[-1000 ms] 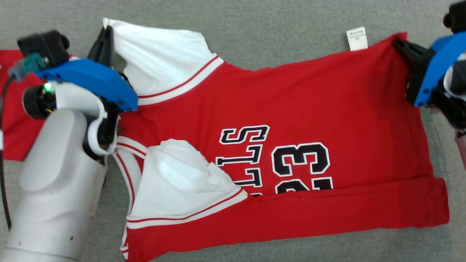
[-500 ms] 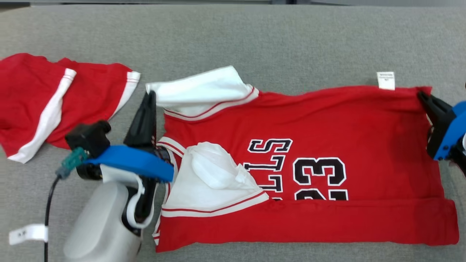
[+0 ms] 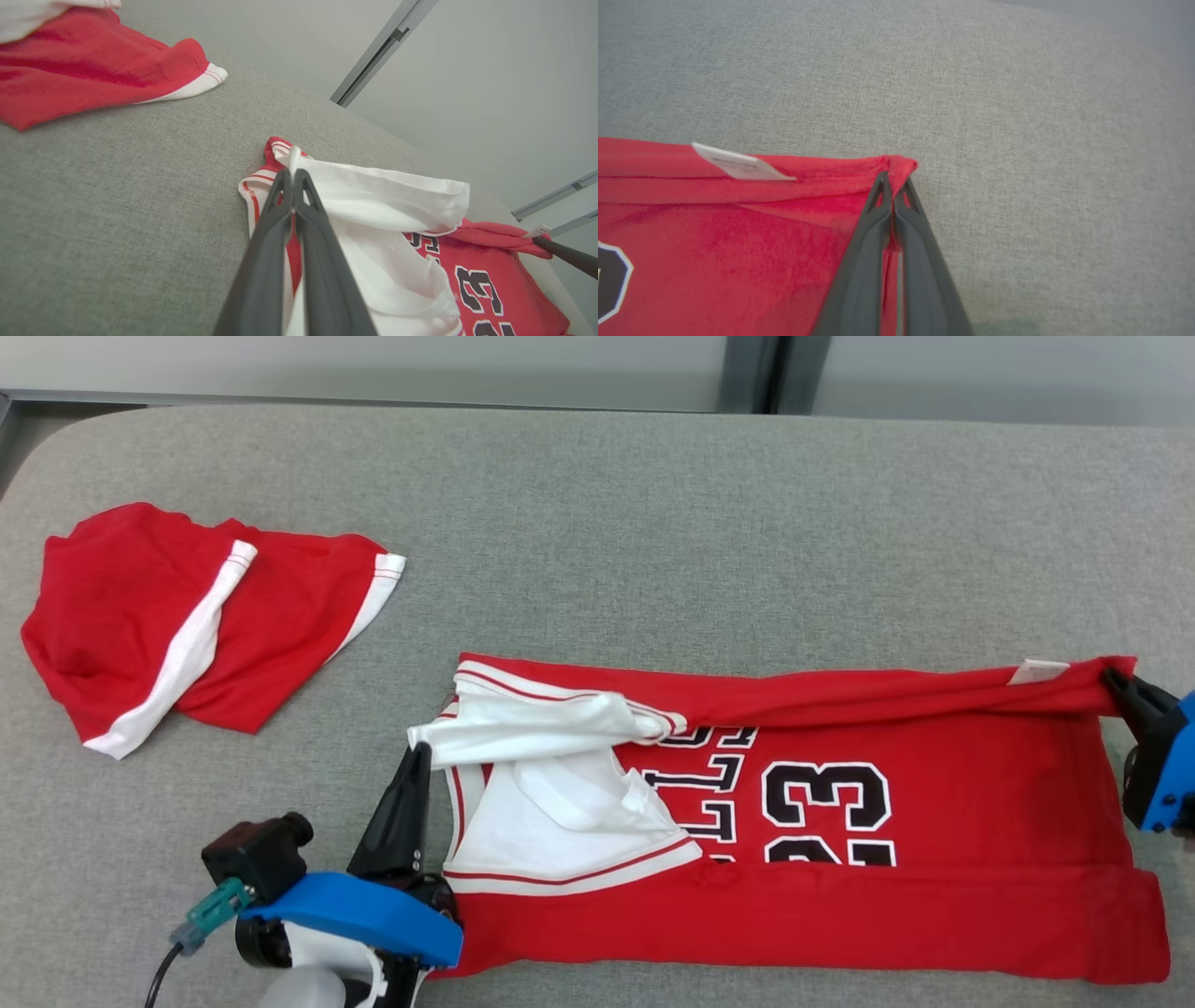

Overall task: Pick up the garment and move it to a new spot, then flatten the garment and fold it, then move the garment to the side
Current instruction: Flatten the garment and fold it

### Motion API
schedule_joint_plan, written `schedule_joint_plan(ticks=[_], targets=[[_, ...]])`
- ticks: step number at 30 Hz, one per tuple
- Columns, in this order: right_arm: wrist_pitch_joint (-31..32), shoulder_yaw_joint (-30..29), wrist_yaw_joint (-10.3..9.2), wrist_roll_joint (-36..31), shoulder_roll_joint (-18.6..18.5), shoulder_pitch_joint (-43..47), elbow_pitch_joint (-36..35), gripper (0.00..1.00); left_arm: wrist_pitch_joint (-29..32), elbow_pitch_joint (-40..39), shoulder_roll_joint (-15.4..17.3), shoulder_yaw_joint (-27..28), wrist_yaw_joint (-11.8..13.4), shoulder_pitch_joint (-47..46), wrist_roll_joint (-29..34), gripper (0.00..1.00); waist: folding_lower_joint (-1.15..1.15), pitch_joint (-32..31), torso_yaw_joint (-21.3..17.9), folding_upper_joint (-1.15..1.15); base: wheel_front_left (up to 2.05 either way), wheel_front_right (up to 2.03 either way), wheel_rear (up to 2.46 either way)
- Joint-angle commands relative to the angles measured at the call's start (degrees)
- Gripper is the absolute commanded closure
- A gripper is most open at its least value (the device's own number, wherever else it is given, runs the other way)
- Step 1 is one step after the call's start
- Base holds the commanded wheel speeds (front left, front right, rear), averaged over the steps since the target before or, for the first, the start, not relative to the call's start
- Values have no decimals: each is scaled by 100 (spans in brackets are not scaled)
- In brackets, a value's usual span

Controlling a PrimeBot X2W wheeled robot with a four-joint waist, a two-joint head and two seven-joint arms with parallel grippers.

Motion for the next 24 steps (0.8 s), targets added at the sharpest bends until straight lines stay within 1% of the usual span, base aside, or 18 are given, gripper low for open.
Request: schedule_joint_plan(ticks=[1, 8, 14, 15, 16, 17, 18, 20, 21, 24], targets=[[17, -48, 0, -40, -62, 128, -16, 100, 27, -55, 21, 12, 41, 67, -50, 100, 1, -17, 20, 0, 0, 0, 0], [173, -334, -1, -183, -81, 561, -225, 100, 160, -83, 83, -80, 120, 386, -99, 100, 1, -135, 118, 0, 0, 0, 0], [342, -563, -1, -314, 24, 860, -382, 100, 309, 69, 119, -203, 170, 502, -81, 100, 1, -195, 136, 0, 0, 0, 0], [365, -589, -1, -349, 37, 895, -403, 81, 340, 102, 135, -224, 183, 526, -82, 100, 1, -202, 135, 0, 0, 0, 0], [377, -614, -1, -370, 49, 938, -436, 52, 367, 125, 139, -239, 179, 550, -87, 100, 1, -206, 133, 0, 0, 0, 0], [416, -643, -1, -404, 67, 976, -461, 0, 399, 156, 134, -252, 170, 576, -116, 100, 1, -210, 131, 0, 0, 0, 0], [425, -678, -1, -421, 87, 1002, -482, 0, 430, 189, 139, -270, 165, 594, -115, 100, 1, -213, 129, 0, 0, 0, 0], [468, -746, 0, -476, 134, 1054, -544, 0, 461, 213, 153, -281, 179, 617, -126, 36, 1, -223, 133, 0, 0, 0, 0], [467, -786, 0, -491, 164, 1091, -569, 0, 461, 231, 160, -295, 195, 637, -110, 0, 1, -231, 138, 0, 0, 0, 0], [398, -1005, 0, -507, 255, 1194, -682, 0, 425, 232, 149, -331, 204, 680, -76, 0, 1, -275, 168, 0, 0, 0, 0]])
